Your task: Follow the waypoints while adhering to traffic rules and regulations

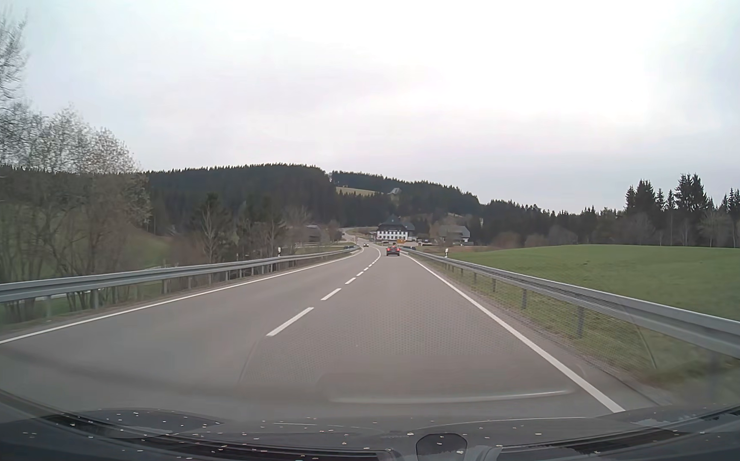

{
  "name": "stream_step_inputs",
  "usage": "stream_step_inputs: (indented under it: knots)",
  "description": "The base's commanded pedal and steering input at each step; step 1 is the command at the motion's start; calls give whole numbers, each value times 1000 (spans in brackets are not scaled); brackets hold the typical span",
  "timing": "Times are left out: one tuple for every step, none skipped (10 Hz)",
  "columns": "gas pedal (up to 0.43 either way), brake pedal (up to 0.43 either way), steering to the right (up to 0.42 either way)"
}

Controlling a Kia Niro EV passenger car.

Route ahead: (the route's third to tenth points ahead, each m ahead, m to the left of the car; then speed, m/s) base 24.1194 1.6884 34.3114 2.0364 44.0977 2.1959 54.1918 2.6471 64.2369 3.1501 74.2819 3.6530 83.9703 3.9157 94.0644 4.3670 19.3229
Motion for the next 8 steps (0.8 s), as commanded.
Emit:
stream_step_inputs:
  knots:
    - [0,183,0]
    - [0,183,0]
    - [0,183,0]
    - [0,183,0]
    - [0,183,0]
    - [0,183,0]
    - [0,177,0]
    - [0,159,0]
